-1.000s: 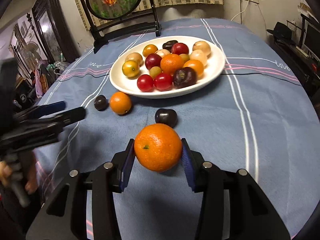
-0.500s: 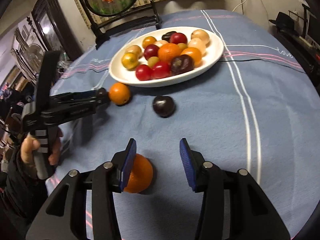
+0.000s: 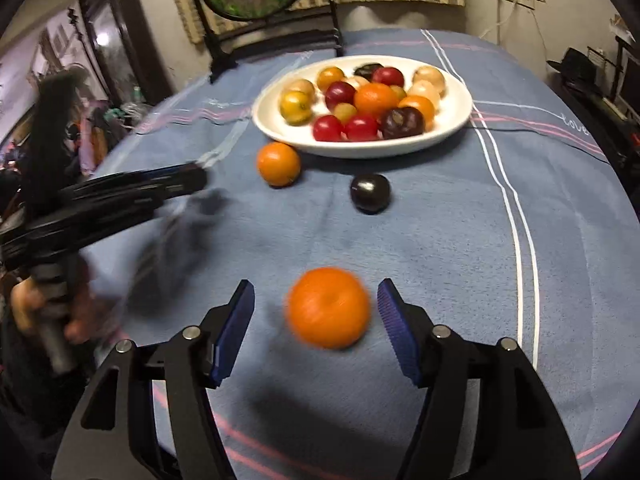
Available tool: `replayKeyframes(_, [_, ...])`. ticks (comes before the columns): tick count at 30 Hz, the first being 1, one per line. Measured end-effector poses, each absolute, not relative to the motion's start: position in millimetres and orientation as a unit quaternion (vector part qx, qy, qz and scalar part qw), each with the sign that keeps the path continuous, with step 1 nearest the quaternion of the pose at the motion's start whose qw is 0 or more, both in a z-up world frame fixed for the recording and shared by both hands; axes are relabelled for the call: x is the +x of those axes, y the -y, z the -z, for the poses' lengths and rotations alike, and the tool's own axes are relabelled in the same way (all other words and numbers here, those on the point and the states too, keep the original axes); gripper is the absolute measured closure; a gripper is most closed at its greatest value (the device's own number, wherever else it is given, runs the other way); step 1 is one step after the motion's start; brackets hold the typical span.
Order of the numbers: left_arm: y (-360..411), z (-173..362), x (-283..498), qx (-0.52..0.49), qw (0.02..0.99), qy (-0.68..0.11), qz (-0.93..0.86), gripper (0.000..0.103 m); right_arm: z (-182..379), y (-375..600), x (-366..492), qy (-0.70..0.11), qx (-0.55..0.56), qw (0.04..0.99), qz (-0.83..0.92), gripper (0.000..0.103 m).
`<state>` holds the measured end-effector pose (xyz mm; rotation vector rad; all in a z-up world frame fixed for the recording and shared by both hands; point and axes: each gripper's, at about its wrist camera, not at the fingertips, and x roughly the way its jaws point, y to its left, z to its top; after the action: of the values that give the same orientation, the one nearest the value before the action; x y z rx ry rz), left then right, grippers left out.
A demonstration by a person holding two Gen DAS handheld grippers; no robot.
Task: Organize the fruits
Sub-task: 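Grasp an orange with the right tool while the left tool grasps a dark heart-shaped plum, then carry the orange and plum onto the white plate, open both tools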
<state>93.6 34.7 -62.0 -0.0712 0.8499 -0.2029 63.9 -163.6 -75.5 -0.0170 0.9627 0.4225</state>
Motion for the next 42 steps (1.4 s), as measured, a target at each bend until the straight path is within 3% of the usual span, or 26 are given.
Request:
replayKeyframes(4, [-34.3,53.9,76.9,-0.043,0.906,-0.405,0.112,0.072,90.3,152.8,69.6,-0.474,-0.047,0.858,-0.192,0.039])
replayKeyframes(6, [-35.1,50.0,70.5,-0.046,0.908,-0.4,0.118,0.072,88.2,147.5,62.7,-0.469,-0.065,0.859,-0.195,0.058])
replayKeyframes(21, [-40.2,25.9,67.2,-0.066,0.909,-0.389,0.135,0.072,65.7,160.2,61.6,-0.45,-0.017,0.868,-0.21,0.058])
replayKeyframes(32, [-23.6,-3.9,200.8,-0.038,0.908,-0.404,0.106,0.072,18.3,164.1,174.9,-0.405,-0.04,0.894,-0.186,0.059])
replayKeyframes(42, [-3.7,27.6,301.5,-0.045,0.888,-0.449,0.087,0.071,40.5,151.5,273.5,-0.428,-0.044,0.887,-0.169,0.058])
